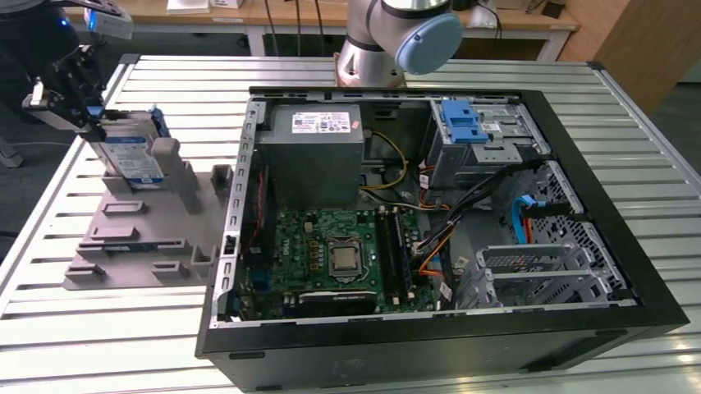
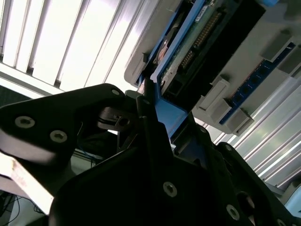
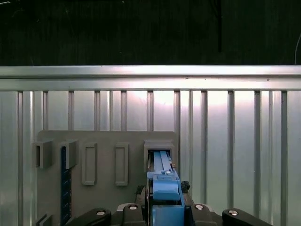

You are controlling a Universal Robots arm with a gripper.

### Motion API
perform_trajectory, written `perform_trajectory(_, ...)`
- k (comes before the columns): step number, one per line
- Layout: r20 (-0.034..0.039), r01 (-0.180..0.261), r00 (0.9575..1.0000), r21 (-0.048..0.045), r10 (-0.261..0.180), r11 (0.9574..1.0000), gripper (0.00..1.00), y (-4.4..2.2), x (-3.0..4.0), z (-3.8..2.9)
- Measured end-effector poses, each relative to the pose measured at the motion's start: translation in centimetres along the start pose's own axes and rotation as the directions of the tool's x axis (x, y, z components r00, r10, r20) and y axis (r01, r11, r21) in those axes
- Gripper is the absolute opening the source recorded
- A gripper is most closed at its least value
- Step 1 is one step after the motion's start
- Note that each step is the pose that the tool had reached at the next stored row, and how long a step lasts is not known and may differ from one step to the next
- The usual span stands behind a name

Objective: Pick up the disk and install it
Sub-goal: 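Pick up the disk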

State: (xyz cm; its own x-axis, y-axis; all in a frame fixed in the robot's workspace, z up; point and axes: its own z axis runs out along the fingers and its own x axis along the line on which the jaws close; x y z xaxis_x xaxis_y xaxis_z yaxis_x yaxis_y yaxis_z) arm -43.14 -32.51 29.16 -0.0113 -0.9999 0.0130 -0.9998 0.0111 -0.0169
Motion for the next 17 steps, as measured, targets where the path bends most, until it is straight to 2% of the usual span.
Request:
perform_trajectory(15, -0.0001, -0.005, 1.0, 0.0, 0.005, 1.0, 0.38, 0.02, 0.15, 0.0)
perform_trajectory(16, -0.0001, -0.005, 1.0, 0.0, 0.005, 1.0, 0.44, 0.02, 0.15, 0.01)
perform_trajectory(17, -0.0001, -0.005, 1.0, 0.0, 0.005, 1.0, 0.44, 0.02, 0.15, 0.01)
